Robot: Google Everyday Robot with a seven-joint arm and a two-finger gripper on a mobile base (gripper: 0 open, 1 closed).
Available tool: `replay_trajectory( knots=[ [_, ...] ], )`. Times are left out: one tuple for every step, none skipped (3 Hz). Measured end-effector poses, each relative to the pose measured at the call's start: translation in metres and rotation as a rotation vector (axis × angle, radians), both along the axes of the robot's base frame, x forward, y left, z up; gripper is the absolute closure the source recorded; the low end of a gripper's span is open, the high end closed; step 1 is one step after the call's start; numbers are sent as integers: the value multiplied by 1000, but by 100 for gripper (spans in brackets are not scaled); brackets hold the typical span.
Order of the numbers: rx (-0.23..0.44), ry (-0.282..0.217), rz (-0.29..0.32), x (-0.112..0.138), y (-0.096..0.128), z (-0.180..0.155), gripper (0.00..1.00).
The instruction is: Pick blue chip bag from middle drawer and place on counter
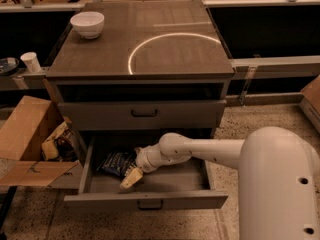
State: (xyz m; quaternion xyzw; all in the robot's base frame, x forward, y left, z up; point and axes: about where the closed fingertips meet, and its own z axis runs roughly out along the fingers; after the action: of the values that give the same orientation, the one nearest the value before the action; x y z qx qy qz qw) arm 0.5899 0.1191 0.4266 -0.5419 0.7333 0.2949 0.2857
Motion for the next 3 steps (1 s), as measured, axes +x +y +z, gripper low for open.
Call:
replay_trajectory(
  knots=[
    [5, -23, -26, 19, 11, -15, 0],
    [-6, -30, -45, 32, 19, -30, 0],
    [-17, -13, -64, 39, 25, -51, 0]
  ],
)
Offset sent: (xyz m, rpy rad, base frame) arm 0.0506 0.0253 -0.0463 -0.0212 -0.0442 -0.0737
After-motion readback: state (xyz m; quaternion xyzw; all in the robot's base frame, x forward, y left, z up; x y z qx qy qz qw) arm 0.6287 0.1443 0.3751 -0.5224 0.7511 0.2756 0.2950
